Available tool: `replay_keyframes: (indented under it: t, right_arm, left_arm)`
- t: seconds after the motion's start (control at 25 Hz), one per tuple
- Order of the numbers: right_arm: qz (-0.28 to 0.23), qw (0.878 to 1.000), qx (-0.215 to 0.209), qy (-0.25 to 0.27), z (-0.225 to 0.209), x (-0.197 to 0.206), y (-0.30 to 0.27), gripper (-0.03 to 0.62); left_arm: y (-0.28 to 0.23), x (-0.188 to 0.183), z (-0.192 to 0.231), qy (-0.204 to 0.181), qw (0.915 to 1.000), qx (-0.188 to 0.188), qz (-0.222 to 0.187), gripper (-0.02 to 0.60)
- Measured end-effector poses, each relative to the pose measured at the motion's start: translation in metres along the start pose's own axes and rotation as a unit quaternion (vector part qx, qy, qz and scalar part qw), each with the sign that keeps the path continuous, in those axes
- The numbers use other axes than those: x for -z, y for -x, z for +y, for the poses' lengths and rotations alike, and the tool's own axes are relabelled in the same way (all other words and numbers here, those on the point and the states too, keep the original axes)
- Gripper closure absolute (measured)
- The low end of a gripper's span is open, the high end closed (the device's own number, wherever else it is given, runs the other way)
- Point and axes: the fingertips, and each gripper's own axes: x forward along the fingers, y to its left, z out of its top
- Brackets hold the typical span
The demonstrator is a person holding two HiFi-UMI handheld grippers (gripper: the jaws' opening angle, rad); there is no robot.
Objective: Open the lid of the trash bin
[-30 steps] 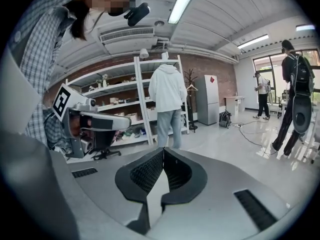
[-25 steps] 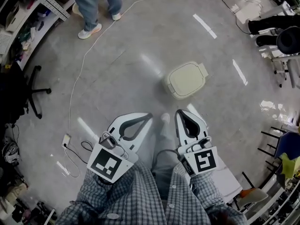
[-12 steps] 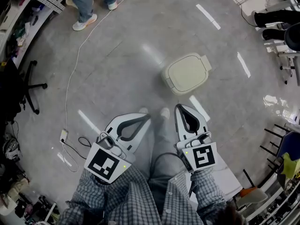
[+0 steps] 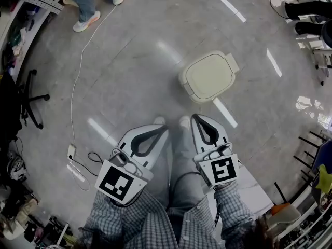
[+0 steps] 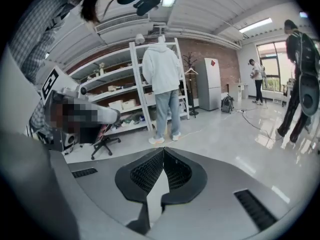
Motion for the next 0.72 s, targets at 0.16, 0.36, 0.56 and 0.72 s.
replay_keyframes:
  t: [0.16,0.36,0.56,0.72]
  right_arm:
    - [0.007,0.999,0.011,-0.035,-0.018,0.023,-0.016,0.576]
    - [0.022,1.0,0.005,-0.012,-0.032,0.047,-0.037,0.576]
    - [0.038,0.999,0.002,0.002,-0.044,0.071,-0.056,0.576]
    - [0.052,0.999,0.004,0.002,-0.056,0.092,-0.074,0.576]
  left_arm:
    - [-0.015,0.013,-0.001,-0.022,0.9995,0.016,0.018,0.577]
    - [-0.031,0.025,0.005,-0.028,0.9991,0.024,0.022,0.577]
    - [-0.041,0.037,0.007,-0.029,0.9989,0.026,0.027,0.577]
    - [-0.051,0.043,0.006,-0.038,0.998,0.038,0.033,0.577]
